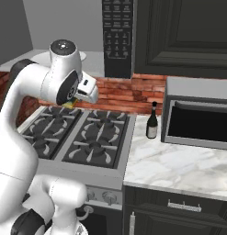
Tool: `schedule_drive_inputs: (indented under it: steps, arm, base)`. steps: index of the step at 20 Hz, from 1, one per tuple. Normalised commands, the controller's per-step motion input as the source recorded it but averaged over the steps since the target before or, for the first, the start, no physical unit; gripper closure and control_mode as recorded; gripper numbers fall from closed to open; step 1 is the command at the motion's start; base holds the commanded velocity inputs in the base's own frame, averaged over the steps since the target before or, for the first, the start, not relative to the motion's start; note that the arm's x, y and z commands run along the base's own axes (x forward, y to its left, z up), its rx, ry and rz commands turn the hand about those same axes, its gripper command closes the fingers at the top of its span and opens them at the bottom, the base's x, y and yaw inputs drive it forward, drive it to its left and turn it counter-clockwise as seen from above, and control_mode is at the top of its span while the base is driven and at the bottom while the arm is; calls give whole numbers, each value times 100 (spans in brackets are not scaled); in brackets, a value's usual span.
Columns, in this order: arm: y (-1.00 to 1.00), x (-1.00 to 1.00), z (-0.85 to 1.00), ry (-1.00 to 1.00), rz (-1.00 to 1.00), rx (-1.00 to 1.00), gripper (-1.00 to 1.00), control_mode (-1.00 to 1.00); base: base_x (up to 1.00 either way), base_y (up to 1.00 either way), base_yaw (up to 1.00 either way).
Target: Place the sponge inside the microwave to prepare for sanitizing.
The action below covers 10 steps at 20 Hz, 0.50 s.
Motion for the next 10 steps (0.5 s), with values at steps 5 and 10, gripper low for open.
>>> schedule_drive_inputs:
  steps: [5,10]
  arm:
    - [46,0,40,-14,-5,0,100,-100]
    - [43,0,39,-18,-1,0,100,-100]
  base:
    - [0,0,0]
    - [0,0,0]
